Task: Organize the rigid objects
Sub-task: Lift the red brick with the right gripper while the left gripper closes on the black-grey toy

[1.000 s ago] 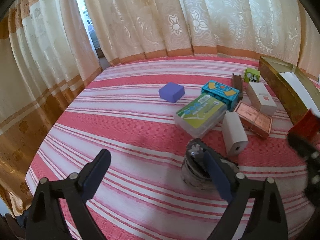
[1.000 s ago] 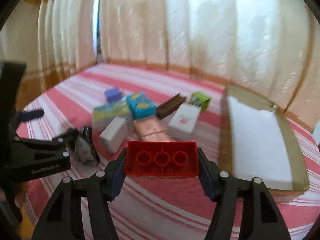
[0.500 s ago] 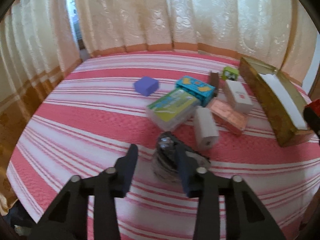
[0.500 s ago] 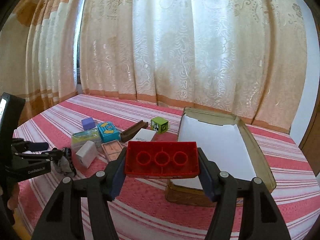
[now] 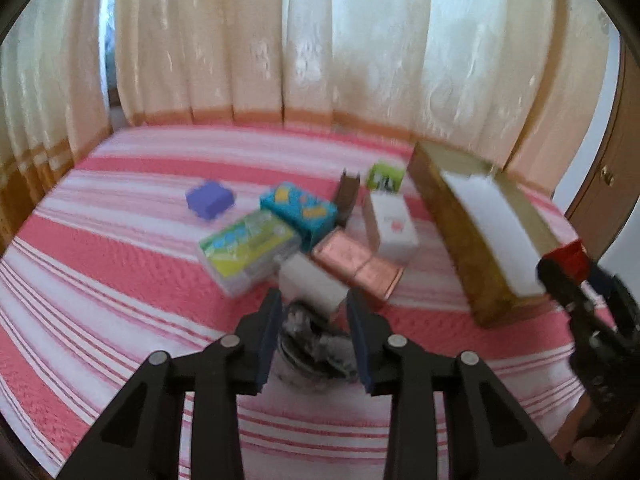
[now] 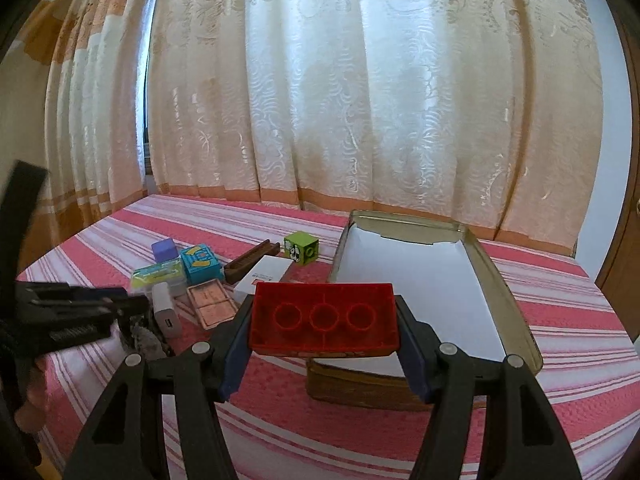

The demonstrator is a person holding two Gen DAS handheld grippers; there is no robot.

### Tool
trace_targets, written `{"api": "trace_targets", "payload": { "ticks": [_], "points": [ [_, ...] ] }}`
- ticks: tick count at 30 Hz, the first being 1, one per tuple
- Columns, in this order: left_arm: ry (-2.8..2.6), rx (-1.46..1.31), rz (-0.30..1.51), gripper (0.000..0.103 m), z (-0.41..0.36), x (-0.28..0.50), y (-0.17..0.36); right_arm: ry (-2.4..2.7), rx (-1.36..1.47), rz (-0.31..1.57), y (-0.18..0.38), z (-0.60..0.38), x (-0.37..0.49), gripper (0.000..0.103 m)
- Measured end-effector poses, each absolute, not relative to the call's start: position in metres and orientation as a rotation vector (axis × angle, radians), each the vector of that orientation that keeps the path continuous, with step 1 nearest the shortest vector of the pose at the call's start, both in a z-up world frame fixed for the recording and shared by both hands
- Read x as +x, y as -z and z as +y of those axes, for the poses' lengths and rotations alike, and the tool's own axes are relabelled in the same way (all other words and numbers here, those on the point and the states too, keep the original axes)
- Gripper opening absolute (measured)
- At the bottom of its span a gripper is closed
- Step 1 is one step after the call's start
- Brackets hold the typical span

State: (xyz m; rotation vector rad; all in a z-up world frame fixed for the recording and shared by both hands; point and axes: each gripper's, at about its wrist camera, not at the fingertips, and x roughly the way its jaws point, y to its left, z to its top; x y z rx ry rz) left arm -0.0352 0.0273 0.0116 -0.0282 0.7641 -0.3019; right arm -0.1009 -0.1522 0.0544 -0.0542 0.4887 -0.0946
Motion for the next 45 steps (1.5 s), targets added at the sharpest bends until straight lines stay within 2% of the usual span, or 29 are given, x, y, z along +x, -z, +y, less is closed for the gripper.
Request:
{"api": "trace_targets", "payload": {
  "ticks": [3, 5, 7, 9, 12, 14, 16, 18, 23, 24, 26, 28, 29, 30, 35, 36, 38, 40, 42, 43, 45],
  "points": [
    [0.320, -0.038, 0.709, 0.061, 0.023, -0.038, -0.022, 0.097, -0.049, 0.478, -0.055, -0.156, -0.101, 0.066],
    [0.300, -0.010, 0.711, 0.061, 0.014, -0.034, -0.021, 0.098, -0.042, 0.480, -0.055, -0.158, -0.098, 0.066],
    [0.280, 0.003, 0.766, 0.049, 0.007, -0.026, -0.012, 0.097, -0.029, 0.485, -0.053, -0.161, -0.098, 0.066],
    [0.266, 0.006, 0.833, 0.041, 0.002, -0.023, 0.000, 0.094, -0.027, 0.491, -0.052, -0.162, -0.098, 0.066],
    [0.218, 0.037, 0.848, 0.041, -0.001, -0.032, 0.011, 0.099, -0.038, 0.491, -0.051, -0.163, -0.101, 0.066],
    [0.179, 0.067, 0.828, 0.047, -0.004, -0.038, 0.013, 0.099, -0.034, 0.494, -0.050, -0.165, -0.100, 0.066],
    [0.157, 0.105, 0.814, 0.067, -0.010, -0.039, 0.017, 0.094, -0.024, 0.500, -0.049, -0.166, -0.098, 0.066],
    [0.134, 0.153, 0.805, 0.074, -0.017, -0.039, 0.022, 0.089, -0.018, 0.505, -0.047, -0.167, -0.098, 0.066],
    [0.096, 0.219, 0.821, 0.074, -0.016, -0.034, 0.031, 0.096, 0.002, 0.524, -0.046, -0.169, -0.098, 0.066],
    [0.105, 0.211, 0.825, 0.071, -0.012, -0.035, 0.030, 0.096, 0.006, 0.529, -0.046, -0.170, -0.098, 0.066],
    [0.140, 0.177, 0.817, 0.054, 0.000, -0.037, 0.025, 0.099, 0.012, 0.538, -0.045, -0.171, -0.099, 0.066],
    [0.180, 0.160, 0.804, 0.023, 0.012, -0.039, 0.023, 0.100, 0.011, 0.539, -0.046, -0.170, -0.102, 0.066],
    [0.217, 0.142, 0.798, 0.018, 0.022, -0.040, 0.022, 0.099, 0.007, 0.534, -0.047, -0.169, -0.104, 0.066],
    [0.258, 0.121, 0.797, 0.014, 0.030, -0.041, 0.021, 0.098, 0.003, 0.532, -0.048, -0.168, -0.106, 0.066],
    [0.351, 0.122, 0.778, 0.016, 0.052, -0.055, 0.021, 0.089, -0.004, 0.519, -0.053, -0.160, -0.110, 0.066],
    [0.350, 0.128, 0.774, 0.022, 0.053, -0.057, 0.021, 0.087, -0.004, 0.518, -0.054, -0.158, -0.110, 0.066],
    [0.366, 0.122, 0.770, 0.039, 0.055, -0.059, 0.019, 0.084, -0.010, 0.515, -0.055, -0.154, -0.111, 0.066],
    [0.380, 0.107, 0.755, 0.077, 0.058, -0.063, 0.015, 0.081, -0.018, 0.514, -0.056, -0.150, -0.113, 0.066],
    [0.356, 0.102, 0.716, 0.091, 0.059, -0.068, 0.010, 0.083, -0.029, 0.510, -0.057, -0.147, -0.114, 0.066],
    [0.338, 0.110, 0.704, 0.094, 0.059, -0.069, 0.008, 0.083, -0.032, 0.509, -0.058, -0.146, -0.115, 0.066],
    [0.314, 0.115, 0.691, 0.094, 0.061, -0.072, 0.002, 0.083, -0.030, 0.511, -0.058, -0.145, -0.114, 0.066]
  ]
}}
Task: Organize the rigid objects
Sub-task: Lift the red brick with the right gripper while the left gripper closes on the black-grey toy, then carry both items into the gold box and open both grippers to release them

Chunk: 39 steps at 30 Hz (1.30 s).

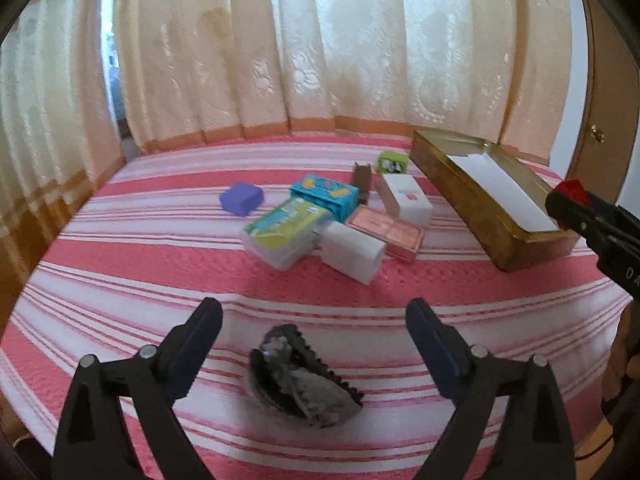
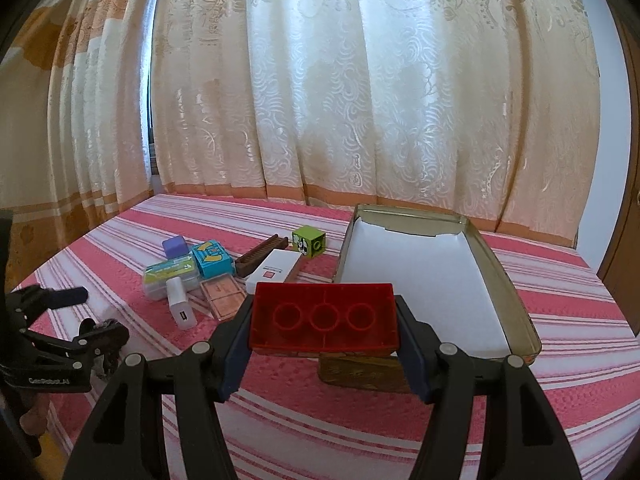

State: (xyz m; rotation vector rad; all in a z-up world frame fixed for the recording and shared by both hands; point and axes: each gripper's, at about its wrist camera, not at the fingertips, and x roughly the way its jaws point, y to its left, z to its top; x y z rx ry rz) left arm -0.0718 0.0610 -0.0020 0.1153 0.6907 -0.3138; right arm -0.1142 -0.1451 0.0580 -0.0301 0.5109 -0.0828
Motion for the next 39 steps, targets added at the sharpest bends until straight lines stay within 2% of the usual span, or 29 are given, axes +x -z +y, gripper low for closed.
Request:
{"api": "trace_targets", "payload": {
  "ticks": [2, 4, 5, 11, 15, 17, 19, 27, 39],
  "points": [
    [0.354, 0.083, 0.645, 0.095, 0.068, -0.079, -0.011, 0.084, -0.032, 0.513, -0.058, -0.145, -0.113, 0.066],
    [0.343, 0.083, 0.610, 0.102, 0.072, -0.083, -0.021, 0.083, -0.035, 0.516, -0.057, -0.144, -0.113, 0.066],
    [0.305, 0.106, 0.601, 0.102, 0.074, -0.083, -0.024, 0.080, -0.035, 0.520, -0.056, -0.143, -0.112, 0.066],
    [0.137, 0.165, 0.787, 0.100, 0.071, -0.055, 0.010, 0.069, -0.026, 0.518, -0.055, -0.139, -0.111, 0.066],
    [0.127, 0.050, 0.958, 0.088, 0.077, -0.035, 0.044, 0.064, -0.041, 0.522, -0.055, -0.135, -0.112, 0.066],
    [0.139, 0.063, 0.912, 0.072, 0.074, -0.038, 0.043, 0.065, -0.043, 0.523, -0.055, -0.137, -0.112, 0.066],
    [0.170, 0.073, 0.903, 0.050, 0.069, -0.040, 0.041, 0.069, -0.037, 0.529, -0.054, -0.139, -0.111, 0.066],
    [0.208, 0.082, 0.885, 0.048, 0.057, -0.042, 0.035, 0.079, 0.001, 0.526, -0.054, -0.148, -0.110, 0.066],
    [0.301, 0.138, 0.700, 0.048, 0.006, -0.049, -0.025, 0.115, 0.038, 0.428, -0.073, -0.182, -0.119, 0.066]
  ]
}}
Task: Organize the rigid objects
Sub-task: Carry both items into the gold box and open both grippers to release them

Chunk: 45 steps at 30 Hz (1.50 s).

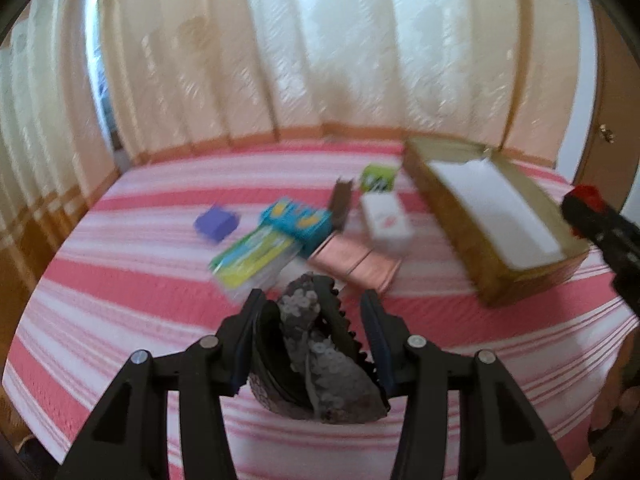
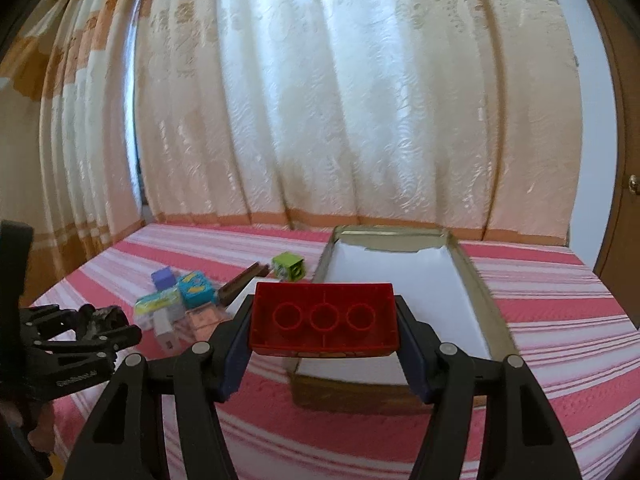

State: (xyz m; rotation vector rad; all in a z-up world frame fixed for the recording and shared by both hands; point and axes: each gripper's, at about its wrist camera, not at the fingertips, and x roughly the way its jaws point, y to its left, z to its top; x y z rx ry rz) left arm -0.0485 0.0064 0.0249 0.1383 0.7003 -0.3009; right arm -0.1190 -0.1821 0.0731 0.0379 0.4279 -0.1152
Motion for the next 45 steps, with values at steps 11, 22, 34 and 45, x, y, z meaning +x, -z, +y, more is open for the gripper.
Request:
{"api": "trace_targets", "payload": {
  "ticks": [11, 22, 34, 45],
  "points": [
    [0.493, 0.150, 0.585, 0.048, -0.086, -0.029, -0.060, 0.297, 0.034, 0.375, -0.076, -0.244, -0.104, 0.066],
    [0.544, 0.182, 0.630, 0.048, -0.167, 0.014, -0.030, 0.431, 0.040, 0.469, -0.051, -0.293, -0.061, 0.066],
    [0.563, 0.249, 0.644, 0.044, -0.187, 0.022, -0.011, 0.411, 0.036, 0.536, -0.040, -0.298, -0.048, 0.066],
    [0.474, 0.202, 0.516, 0.103, -0.171, 0.008, -0.026, 0.368, 0.250, 0.381, -0.049, -0.318, -0.077, 0.097]
  ]
}}
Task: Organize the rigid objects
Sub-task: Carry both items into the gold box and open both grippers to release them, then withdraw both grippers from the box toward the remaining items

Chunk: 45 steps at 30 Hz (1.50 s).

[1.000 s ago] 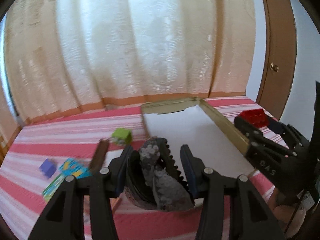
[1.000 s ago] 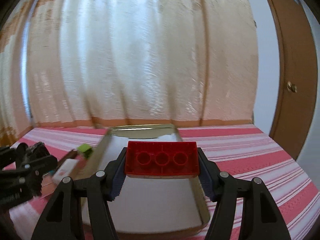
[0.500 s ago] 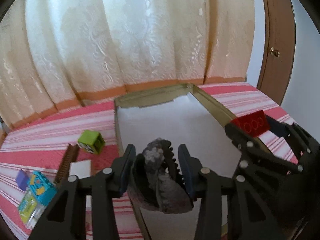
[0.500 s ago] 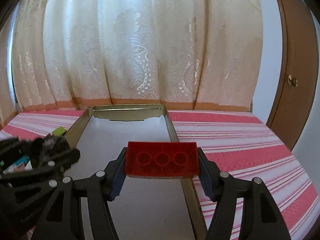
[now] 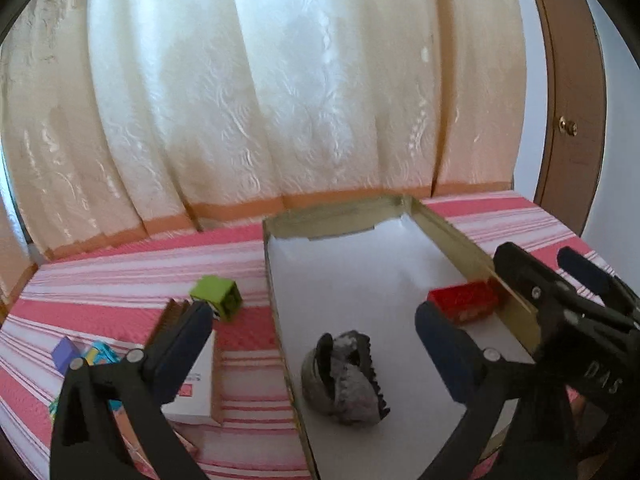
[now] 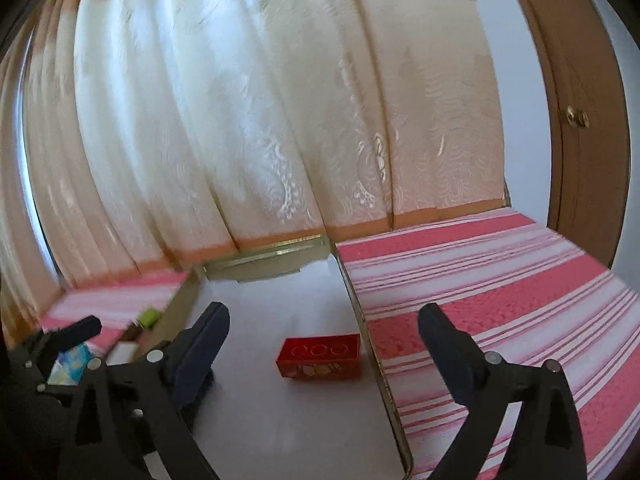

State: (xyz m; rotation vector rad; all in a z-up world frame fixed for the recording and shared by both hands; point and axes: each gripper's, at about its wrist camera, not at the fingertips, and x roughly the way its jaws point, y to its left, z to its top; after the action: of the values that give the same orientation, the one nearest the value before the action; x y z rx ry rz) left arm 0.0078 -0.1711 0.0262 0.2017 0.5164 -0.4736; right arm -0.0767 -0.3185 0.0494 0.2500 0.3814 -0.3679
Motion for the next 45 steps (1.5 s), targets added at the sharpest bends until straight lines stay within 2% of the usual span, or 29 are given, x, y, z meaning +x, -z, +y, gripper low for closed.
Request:
{"api": "trace_targets", "payload": {
  "ticks": [6, 31, 45],
  "points": [
    [0.450, 0.223, 0.500, 0.103, -0.171, 0.007, -0.024, 0.399, 0.238, 0.397, -0.048, -0.318, -0.075, 0.097],
    [0.322, 0.227, 0.389, 0.103, -0.119, -0.020, -0.021, 0.534, 0.026, 0.220, -0.063, -0.274, -0.103, 0.097],
    [0.306, 0.204, 0.371, 0.103, -0.086, -0.027, -0.022, 0.494, 0.082, 0.226, -0.061, -0.250, -0.119, 0.097]
  ]
}}
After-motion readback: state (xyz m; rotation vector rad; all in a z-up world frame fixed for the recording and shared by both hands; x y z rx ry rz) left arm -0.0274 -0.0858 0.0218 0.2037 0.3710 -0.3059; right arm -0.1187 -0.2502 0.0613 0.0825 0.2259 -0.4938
